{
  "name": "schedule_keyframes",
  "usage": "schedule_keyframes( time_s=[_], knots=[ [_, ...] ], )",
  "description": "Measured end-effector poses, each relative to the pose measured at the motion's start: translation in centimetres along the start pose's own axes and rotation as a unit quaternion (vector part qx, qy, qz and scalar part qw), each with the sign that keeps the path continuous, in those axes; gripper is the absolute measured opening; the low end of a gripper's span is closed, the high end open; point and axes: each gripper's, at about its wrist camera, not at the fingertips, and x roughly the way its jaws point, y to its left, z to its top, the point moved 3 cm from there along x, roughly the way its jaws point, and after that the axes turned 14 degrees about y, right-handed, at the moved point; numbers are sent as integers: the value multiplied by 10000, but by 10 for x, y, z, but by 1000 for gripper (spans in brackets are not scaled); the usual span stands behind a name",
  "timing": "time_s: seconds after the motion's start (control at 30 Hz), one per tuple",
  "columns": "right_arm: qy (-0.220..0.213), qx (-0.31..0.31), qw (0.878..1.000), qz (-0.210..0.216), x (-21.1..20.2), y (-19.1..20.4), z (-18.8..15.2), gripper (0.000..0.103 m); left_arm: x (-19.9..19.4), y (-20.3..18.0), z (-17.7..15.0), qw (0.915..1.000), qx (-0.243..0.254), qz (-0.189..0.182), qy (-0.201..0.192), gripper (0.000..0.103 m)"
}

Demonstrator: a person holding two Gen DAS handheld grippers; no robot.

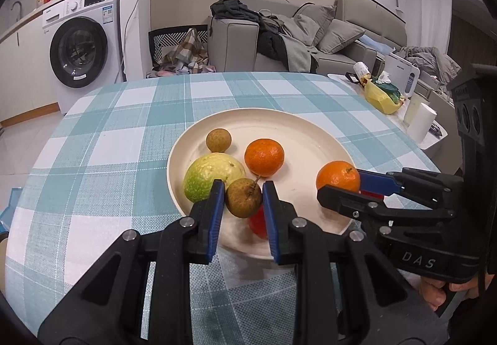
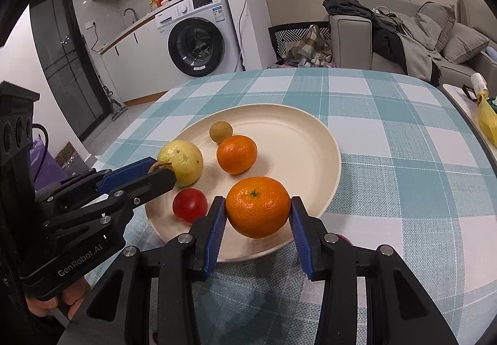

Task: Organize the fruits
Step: 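Carry the orange over the plate while the left gripper carries the pear there, then open both grippers to release the orange and pear in the plate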

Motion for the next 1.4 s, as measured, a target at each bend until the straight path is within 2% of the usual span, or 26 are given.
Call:
schedule_keyframes(
  time_s=[0.33, 0.57, 0.87, 0.93, 1.0, 1.07, 1.1, 1.23, 1.3, 1.37, 1.4],
  knots=[
    [22, -52, 10000, -71, 2, 2, -1, 43, -1, 1, 0, 10000, 26, 16, -36, 22],
    [4, -69, 9999, -96, 1, 2, 0, 47, -3, -1, -1, 9998, 84, 149, -75, 25],
    [-135, -5, 9998, -142, -5, 0, -2, 55, -11, 2, -4, 9989, -56, 392, -234, 61],
    [-160, -13, 9998, -113, -7, -1, -3, 57, -12, 4, -4, 9987, -88, 437, -229, 65],
    [-189, 15, 9997, -128, -9, -3, -4, 65, -13, 6, -5, 9985, -117, 492, -216, 69],
    [-276, 55, 9996, -26, -12, -5, -5, 81, -13, 8, -7, 9982, -139, 556, -182, 77],
    [-332, 80, 9994, -10, -15, -6, -5, 84, -14, 9, -8, 9981, -147, 572, -177, 81],
    [-481, 71, 9988, 55, -21, -7, -6, 94, -19, 9, -11, 9978, -87, 609, -242, 85],
    [-506, 37, 9986, 113, -23, -6, -6, 95, -22, 9, -13, 9974, -76, 664, -278, 92],
    [-506, 5, 9986, 136, -26, -6, -8, 103, -26, 11, -15, 9972, -145, 659, -317, 99],
    [-523, 15, 9986, 119, -27, -6, -9, 103, -29, 12, -16, 9971, -184, 652, -341, 102]
  ],
)
